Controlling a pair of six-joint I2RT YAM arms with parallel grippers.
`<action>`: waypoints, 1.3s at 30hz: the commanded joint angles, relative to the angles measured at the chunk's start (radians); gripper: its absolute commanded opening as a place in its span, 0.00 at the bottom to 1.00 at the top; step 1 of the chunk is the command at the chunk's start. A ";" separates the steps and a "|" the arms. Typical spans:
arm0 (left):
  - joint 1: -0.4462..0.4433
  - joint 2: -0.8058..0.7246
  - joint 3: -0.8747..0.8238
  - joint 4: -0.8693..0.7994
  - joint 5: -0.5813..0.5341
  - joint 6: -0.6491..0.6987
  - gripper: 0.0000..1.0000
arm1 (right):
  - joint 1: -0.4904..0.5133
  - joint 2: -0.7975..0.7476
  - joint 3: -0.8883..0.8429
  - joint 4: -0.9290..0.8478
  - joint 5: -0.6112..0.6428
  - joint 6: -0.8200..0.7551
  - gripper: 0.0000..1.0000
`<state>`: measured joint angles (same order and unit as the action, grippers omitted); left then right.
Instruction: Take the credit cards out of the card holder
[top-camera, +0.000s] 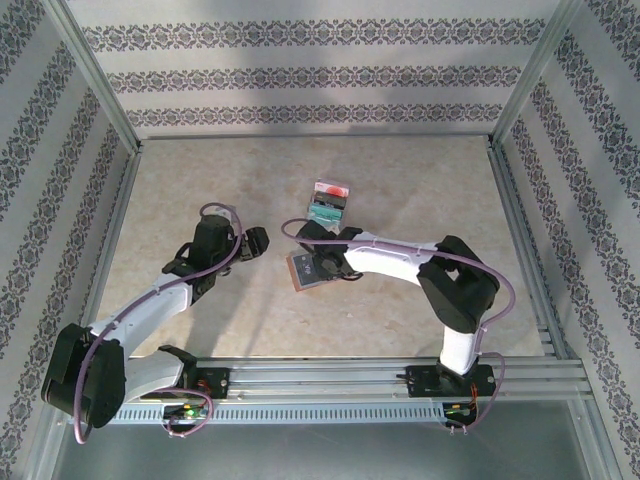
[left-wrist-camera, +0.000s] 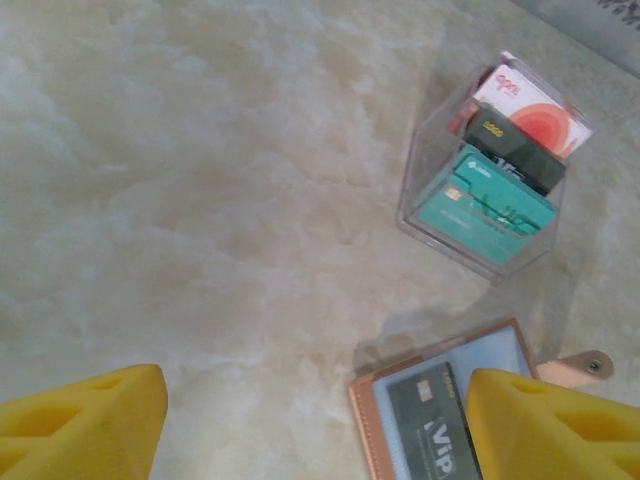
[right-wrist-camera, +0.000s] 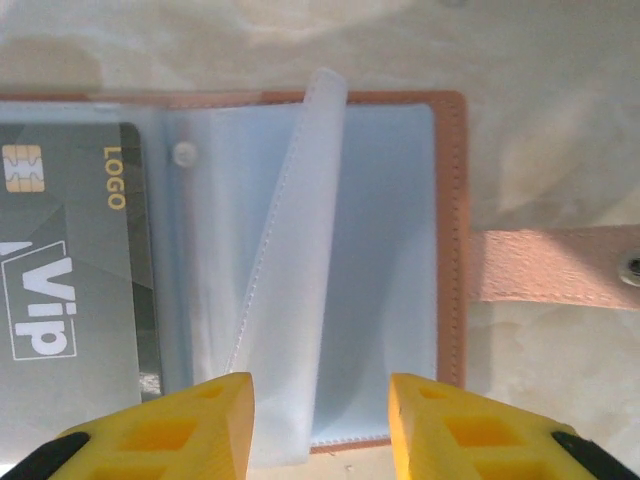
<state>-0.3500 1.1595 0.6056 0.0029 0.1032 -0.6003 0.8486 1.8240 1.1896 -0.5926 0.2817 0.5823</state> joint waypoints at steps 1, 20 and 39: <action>-0.043 0.028 0.032 -0.021 -0.007 0.037 0.77 | -0.018 -0.056 -0.037 -0.004 0.036 0.032 0.41; -0.233 0.250 0.103 0.045 0.001 0.042 0.63 | -0.156 -0.194 -0.171 0.054 0.001 0.018 0.41; -0.264 0.418 0.121 0.146 0.080 0.002 0.28 | -0.169 -0.201 -0.127 0.202 -0.421 0.034 0.30</action>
<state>-0.6029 1.5585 0.6983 0.1081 0.1650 -0.5884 0.6655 1.5867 1.0363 -0.4496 -0.0166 0.6029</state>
